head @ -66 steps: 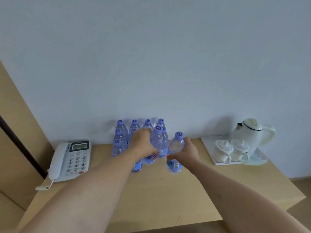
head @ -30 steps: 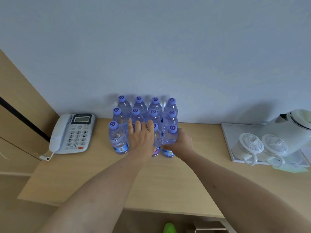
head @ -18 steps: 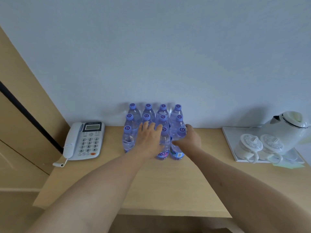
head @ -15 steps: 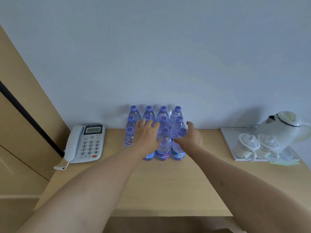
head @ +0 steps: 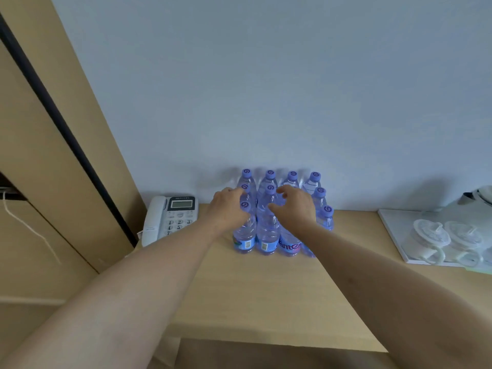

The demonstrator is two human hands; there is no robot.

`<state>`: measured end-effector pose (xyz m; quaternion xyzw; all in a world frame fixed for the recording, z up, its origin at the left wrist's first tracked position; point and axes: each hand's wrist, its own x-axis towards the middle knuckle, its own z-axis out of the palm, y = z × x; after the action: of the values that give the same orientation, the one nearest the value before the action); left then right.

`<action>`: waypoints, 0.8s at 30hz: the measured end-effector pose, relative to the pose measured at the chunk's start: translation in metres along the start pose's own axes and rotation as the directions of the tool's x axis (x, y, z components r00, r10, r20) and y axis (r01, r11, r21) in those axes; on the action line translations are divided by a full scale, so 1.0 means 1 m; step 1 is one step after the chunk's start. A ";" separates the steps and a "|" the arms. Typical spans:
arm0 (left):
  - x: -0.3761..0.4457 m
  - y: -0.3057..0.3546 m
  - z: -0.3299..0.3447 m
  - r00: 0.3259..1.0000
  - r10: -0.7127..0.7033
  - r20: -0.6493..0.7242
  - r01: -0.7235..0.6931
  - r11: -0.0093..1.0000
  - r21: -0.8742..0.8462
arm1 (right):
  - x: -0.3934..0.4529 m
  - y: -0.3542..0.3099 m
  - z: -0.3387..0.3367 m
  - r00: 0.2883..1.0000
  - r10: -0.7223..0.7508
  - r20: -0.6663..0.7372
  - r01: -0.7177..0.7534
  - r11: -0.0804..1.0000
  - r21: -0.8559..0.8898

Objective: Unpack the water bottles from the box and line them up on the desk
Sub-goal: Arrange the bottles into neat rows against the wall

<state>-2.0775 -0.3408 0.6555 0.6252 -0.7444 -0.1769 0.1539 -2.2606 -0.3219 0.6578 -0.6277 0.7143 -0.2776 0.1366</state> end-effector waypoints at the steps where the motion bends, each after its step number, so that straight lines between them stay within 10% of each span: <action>1: 0.003 -0.003 0.000 1.000 0.006 0.007 -0.006 1.000 0.005 | 0.004 -0.005 0.003 0.999 -0.024 0.035 0.025 0.999 -0.042; 8: 0.023 -0.011 0.006 0.993 0.069 0.092 -0.072 0.997 0.033 | 0.036 -0.009 0.016 0.944 -0.060 0.326 0.183 0.915 -0.361; 24: 0.032 -0.021 0.014 0.985 0.159 0.071 -0.168 0.975 0.145 | 0.035 -0.010 0.025 0.937 0.017 0.349 0.116 0.927 -0.357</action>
<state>-2.0708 -0.3749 0.6332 0.5661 -0.8088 -0.1256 0.0981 -2.2446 -0.3621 0.6490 -0.6992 0.7023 -0.0258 0.1314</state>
